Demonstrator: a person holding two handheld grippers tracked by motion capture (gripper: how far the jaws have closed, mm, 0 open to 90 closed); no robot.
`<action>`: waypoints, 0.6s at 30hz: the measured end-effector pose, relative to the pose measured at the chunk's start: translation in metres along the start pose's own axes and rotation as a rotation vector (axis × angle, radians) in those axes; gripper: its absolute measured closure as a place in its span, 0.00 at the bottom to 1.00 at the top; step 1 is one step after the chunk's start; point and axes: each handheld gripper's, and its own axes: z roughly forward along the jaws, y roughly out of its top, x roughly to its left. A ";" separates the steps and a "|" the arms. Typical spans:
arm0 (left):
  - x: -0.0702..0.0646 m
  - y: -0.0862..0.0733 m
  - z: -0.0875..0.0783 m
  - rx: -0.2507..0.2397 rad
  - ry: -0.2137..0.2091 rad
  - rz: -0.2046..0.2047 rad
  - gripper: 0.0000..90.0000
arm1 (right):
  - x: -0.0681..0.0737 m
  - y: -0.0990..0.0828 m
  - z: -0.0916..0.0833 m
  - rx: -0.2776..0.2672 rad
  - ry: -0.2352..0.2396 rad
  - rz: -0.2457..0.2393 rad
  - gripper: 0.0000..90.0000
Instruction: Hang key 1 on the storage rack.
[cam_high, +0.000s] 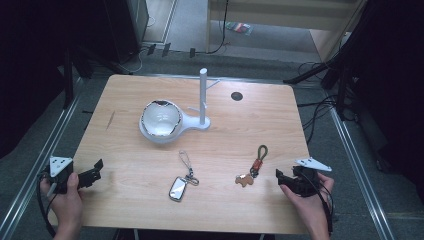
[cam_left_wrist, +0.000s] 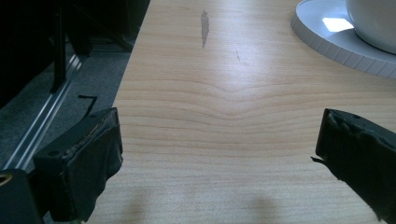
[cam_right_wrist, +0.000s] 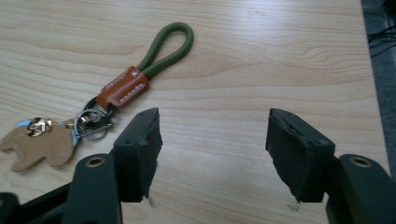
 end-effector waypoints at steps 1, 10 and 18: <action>0.000 0.000 0.000 0.003 -0.002 0.000 0.01 | 0.000 0.002 0.000 0.009 0.006 -0.001 0.42; 0.001 0.000 0.000 -0.004 -0.005 -0.012 0.01 | 0.007 0.015 0.009 0.142 0.012 0.009 0.44; 0.001 0.000 -0.001 -0.004 -0.010 -0.012 0.01 | 0.014 0.030 0.018 0.230 0.009 0.012 0.46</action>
